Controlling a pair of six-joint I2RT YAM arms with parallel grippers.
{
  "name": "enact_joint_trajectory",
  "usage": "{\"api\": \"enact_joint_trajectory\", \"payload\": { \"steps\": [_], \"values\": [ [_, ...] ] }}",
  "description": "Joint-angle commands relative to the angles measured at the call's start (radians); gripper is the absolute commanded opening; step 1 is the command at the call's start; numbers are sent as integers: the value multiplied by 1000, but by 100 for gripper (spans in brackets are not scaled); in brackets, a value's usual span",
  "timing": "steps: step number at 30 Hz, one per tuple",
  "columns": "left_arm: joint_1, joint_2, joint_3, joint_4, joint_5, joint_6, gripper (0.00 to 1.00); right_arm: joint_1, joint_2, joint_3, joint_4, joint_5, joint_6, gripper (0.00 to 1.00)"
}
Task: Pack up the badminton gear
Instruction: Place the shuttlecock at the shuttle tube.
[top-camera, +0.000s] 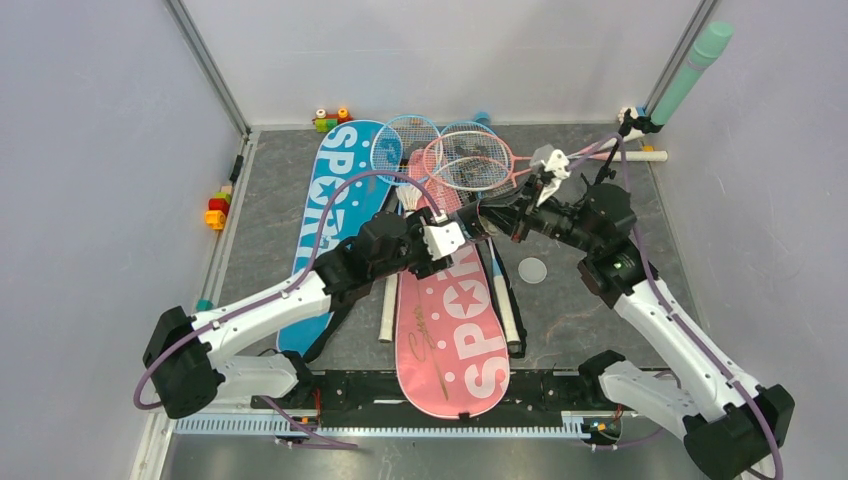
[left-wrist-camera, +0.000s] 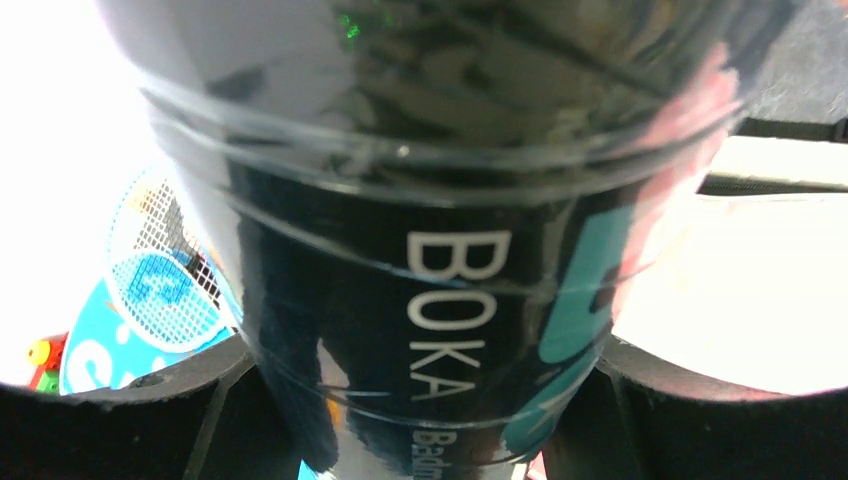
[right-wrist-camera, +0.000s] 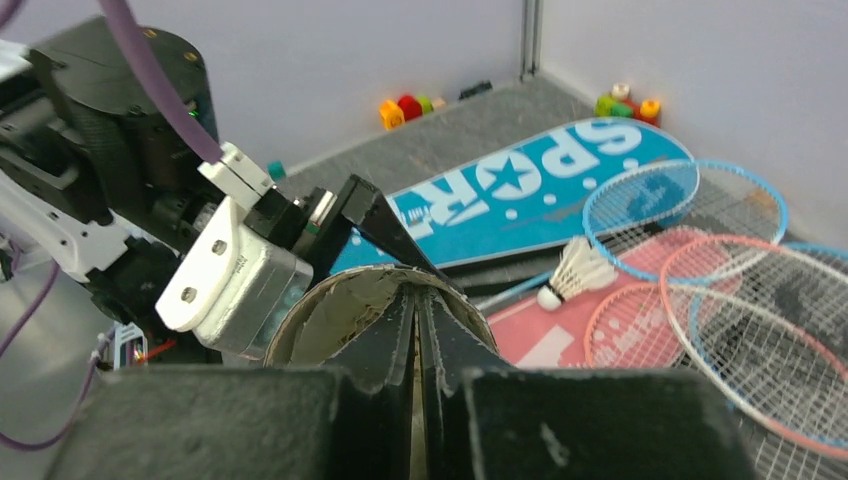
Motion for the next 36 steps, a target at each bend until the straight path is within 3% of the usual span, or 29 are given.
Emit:
{"api": "enact_joint_trajectory", "payload": {
  "steps": [1, 6, 17, 23, 28, 33, 36],
  "values": [
    [-15, -44, 19, 66, 36, 87, 4, 46, 64, 91, -260, 137, -144, 10],
    [-15, -46, 15, 74, 18, 68, 4, 82, 108, 160, -353, 166, -202, 22],
    [-14, -123, -94, 164, -224, -102, 3, 82, -7, 247, -378, 268, -281, 70],
    [-15, -209, -169, 228, -517, -286, 3, 82, -53, 224, -344, 365, -278, 98],
    [-15, -317, -223, 218, -849, -408, 5, 82, -46, 90, -243, 482, -212, 98],
    [-15, -458, -326, 180, -1016, -533, 7, 82, 46, -57, -38, 516, -125, 98],
    [-15, -541, -402, 189, -1056, -583, 8, 82, 150, -104, 103, 451, -61, 98]
  ]
}}
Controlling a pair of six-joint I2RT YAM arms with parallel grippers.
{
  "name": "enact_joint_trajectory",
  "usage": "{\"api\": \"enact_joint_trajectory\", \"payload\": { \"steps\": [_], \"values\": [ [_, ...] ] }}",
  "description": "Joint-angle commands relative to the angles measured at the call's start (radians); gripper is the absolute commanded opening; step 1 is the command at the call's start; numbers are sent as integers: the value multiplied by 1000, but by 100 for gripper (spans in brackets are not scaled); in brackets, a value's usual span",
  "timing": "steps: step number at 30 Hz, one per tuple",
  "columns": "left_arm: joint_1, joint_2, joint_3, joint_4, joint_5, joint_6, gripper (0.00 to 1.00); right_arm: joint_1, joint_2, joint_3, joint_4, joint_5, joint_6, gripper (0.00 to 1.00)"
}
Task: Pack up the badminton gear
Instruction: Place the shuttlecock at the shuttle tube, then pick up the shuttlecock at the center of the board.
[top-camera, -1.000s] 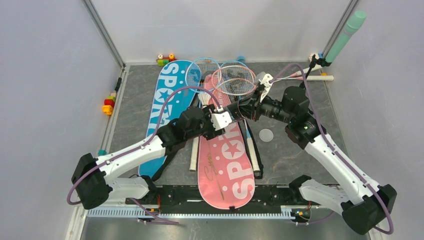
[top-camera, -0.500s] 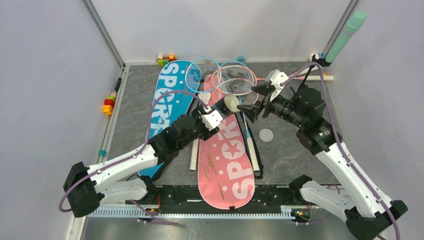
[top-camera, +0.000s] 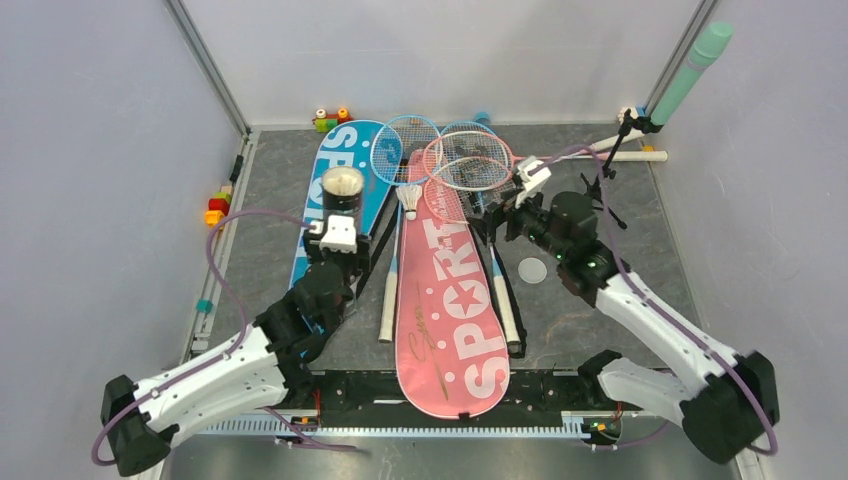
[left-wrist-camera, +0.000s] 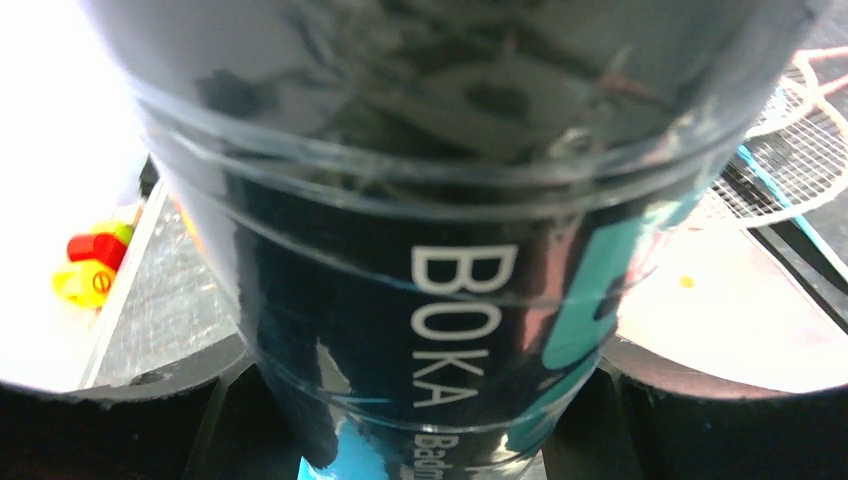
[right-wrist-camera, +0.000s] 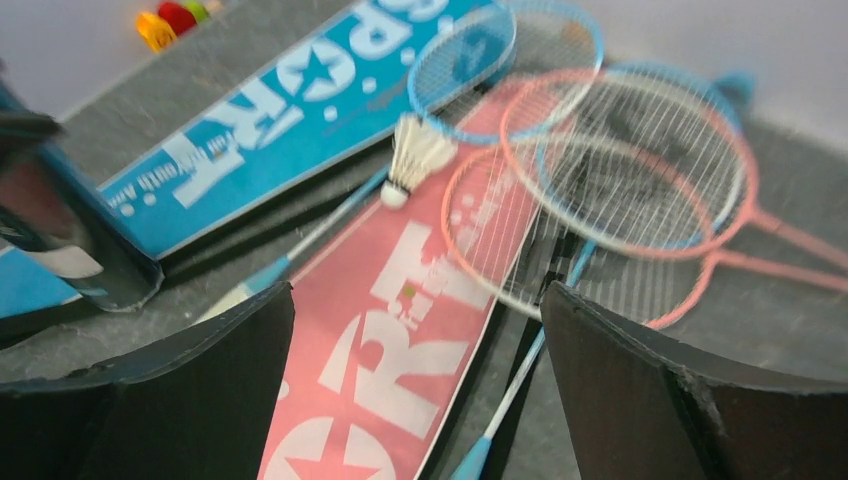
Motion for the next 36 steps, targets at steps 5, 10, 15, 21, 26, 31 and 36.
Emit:
{"api": "enact_joint_trajectory", "payload": {
  "steps": [5, 10, 15, 21, 26, 31, 36],
  "values": [
    [-1, -180, -134, 59, -125, -186, 8, 57, 316, -53, 429, 30, 105, 98],
    [-1, -212, -177, 77, -81, -202, 9, 98, 605, 127, 557, -6, -9, 98],
    [0, -201, -181, 77, 1, -192, 8, 97, 947, 569, 308, -55, -170, 98],
    [0, -168, -178, 88, 21, -181, 9, 87, 1216, 867, 213, -131, -189, 98],
    [0, -121, -161, 83, 14, -171, 8, 73, 1366, 1032, 110, -226, -131, 81],
    [0, -91, -152, 83, 22, -169, 7, 72, 1329, 967, 106, -273, -132, 65],
    [0, -82, -149, 83, 26, -167, 7, 72, 1244, 862, 98, -244, -148, 59]
  ]
}}
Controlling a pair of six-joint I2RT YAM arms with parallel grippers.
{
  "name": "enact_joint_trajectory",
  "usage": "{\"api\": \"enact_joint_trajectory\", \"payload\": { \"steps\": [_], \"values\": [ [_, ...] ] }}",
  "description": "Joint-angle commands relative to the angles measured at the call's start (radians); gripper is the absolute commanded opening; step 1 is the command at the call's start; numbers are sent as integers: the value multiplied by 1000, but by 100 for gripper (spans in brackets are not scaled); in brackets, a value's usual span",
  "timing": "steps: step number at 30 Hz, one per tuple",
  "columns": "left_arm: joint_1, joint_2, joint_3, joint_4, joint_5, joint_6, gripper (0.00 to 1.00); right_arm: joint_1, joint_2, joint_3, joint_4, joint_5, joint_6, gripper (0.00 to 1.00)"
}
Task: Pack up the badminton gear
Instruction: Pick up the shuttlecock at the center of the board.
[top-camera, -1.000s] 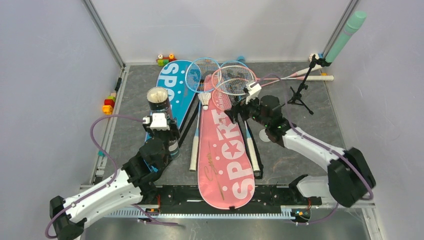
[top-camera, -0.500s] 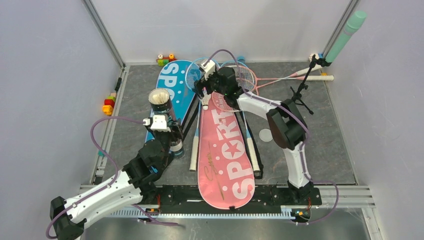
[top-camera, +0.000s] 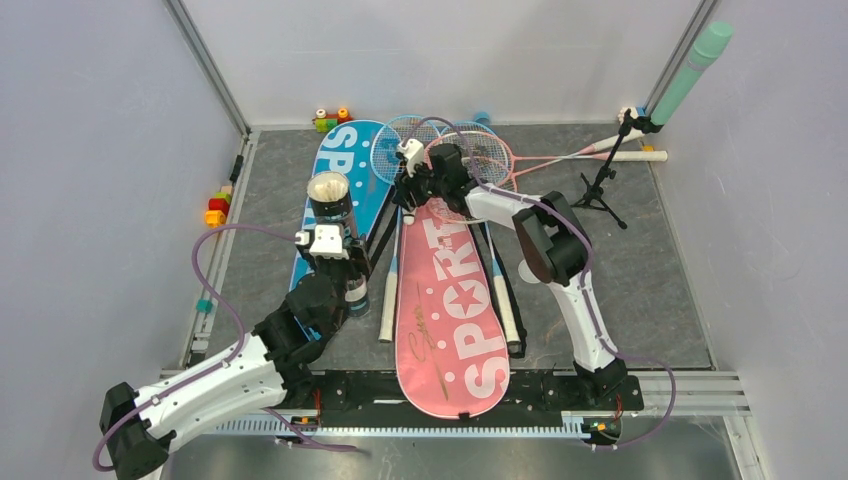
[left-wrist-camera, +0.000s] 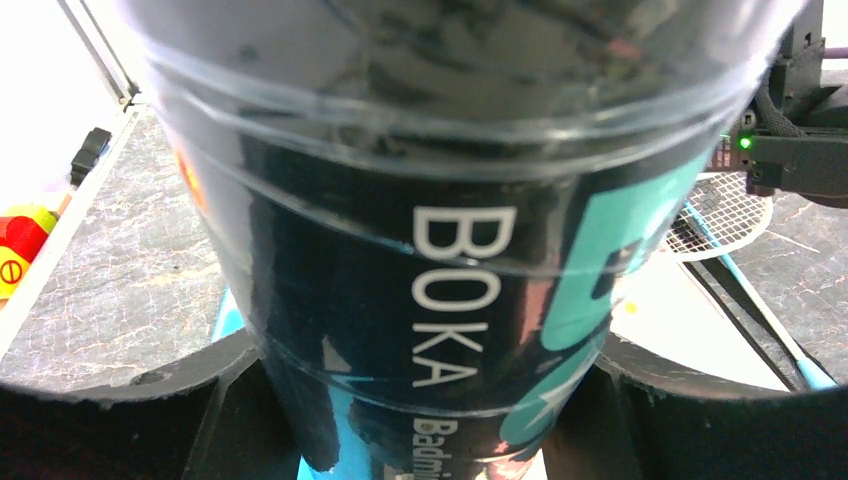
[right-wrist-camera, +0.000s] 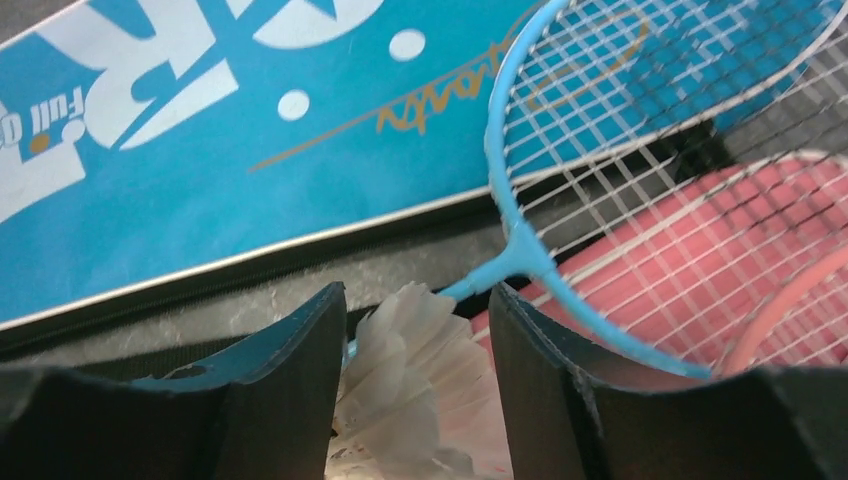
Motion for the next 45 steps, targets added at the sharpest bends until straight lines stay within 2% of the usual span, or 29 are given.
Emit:
{"api": "enact_joint_trajectory", "payload": {
  "steps": [1, 4, 6, 10, 13, 18, 23, 28, 32, 35, 39, 45],
  "values": [
    [-1, 24, -8, -38, 25, -50, 7, 3, -125, -85, 15, 1, -11, 57],
    [-1, 25, -8, -37, 27, -51, 7, 3, -161, -142, 28, 34, -6, 44],
    [-1, 25, -8, -37, 28, -51, 7, 3, -189, -179, 45, 49, 19, 29],
    [-1, 26, -8, -37, 30, -50, 7, 3, -273, -259, 102, 41, 60, 14],
    [-1, 28, -8, -37, 28, -48, 7, 3, -352, -329, 134, 41, 110, 9],
    [-1, 31, -4, -37, 73, -42, 7, 3, -538, -475, 155, 44, 118, 7],
    [-2, 70, 27, -34, 287, 41, 8, 4, -836, -668, 195, 67, 95, 7],
    [-2, 165, 111, -65, 492, 159, 7, 4, -1186, -876, 304, 136, 89, 6],
    [-2, 285, 197, -81, 628, 207, 6, 6, -1391, -941, 324, 174, 69, 8],
    [-2, 352, 238, -90, 783, 256, 4, 5, -1467, -932, 330, 195, 70, 8],
    [-2, 386, 226, -46, 916, 312, 6, 6, -1500, -890, 339, 156, 71, 8],
    [-3, 420, 236, -18, 917, 319, 8, 6, -1461, -816, 321, -13, 158, 8]
  ]
}}
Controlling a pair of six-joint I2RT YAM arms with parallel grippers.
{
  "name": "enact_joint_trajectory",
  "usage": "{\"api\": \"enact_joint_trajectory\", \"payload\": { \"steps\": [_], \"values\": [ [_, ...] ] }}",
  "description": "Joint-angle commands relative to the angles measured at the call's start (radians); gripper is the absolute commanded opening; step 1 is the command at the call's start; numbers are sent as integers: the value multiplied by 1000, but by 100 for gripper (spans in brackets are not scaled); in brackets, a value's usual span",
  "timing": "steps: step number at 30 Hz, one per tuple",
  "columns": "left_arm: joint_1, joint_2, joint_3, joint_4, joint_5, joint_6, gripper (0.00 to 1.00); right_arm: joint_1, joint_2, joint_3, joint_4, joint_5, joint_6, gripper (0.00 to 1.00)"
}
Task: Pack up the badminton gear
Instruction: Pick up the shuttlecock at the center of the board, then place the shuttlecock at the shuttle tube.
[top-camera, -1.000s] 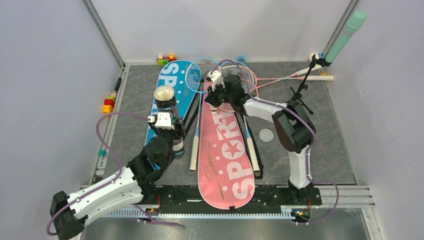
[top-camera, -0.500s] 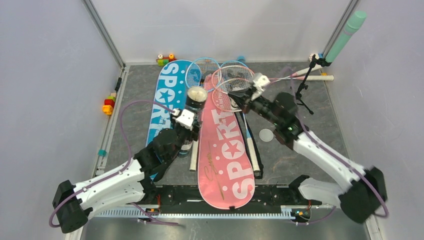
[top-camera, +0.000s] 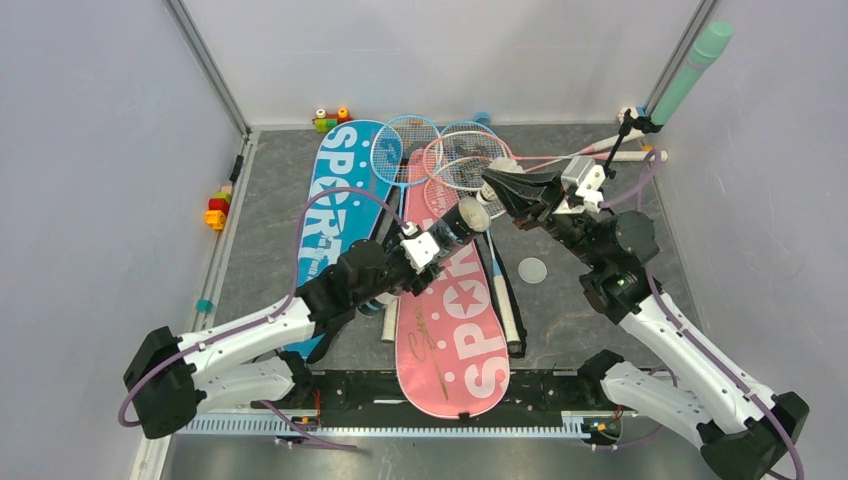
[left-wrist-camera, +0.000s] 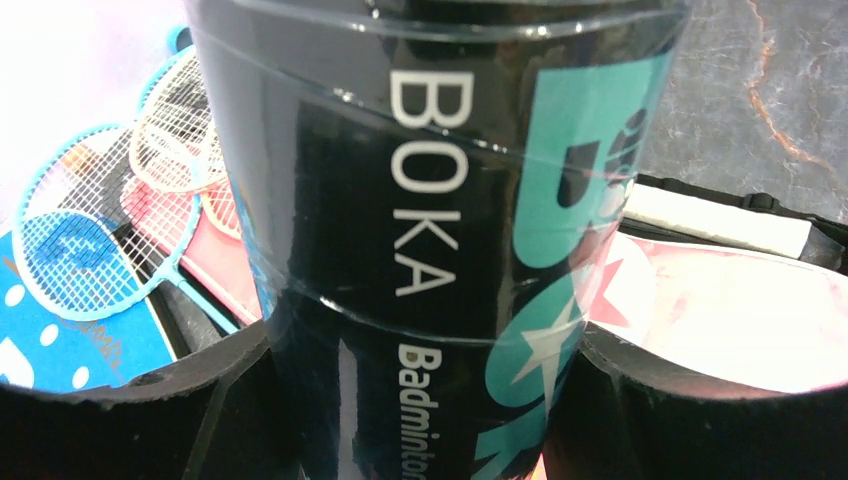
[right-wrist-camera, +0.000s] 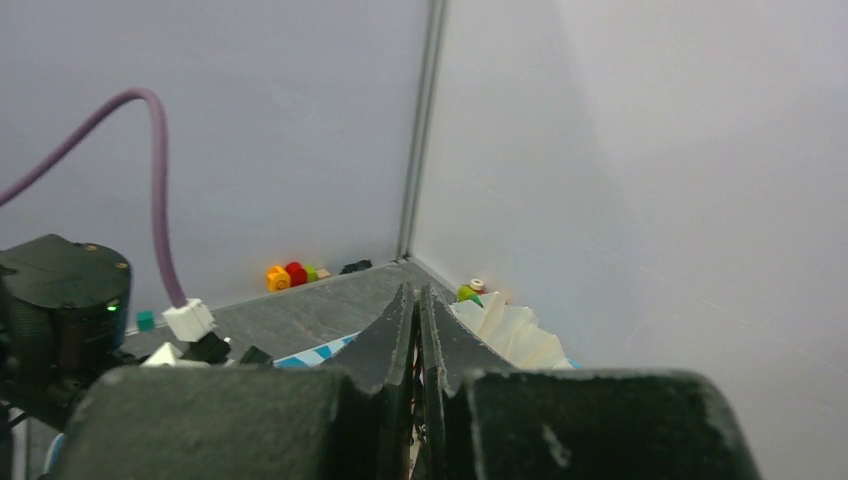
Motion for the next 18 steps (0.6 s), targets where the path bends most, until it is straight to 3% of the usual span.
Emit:
{"api": "enact_joint_trajectory", "payload": {
  "steps": [1, 18],
  "values": [
    [-3, 30, 18, 14, 70, 1, 8, 4, 22, 65, 22, -141, 76, 8],
    [-3, -3, -58, 143, 48, -28, 2, 5, 43, -24, 12, -164, 235, 13]
  ]
}}
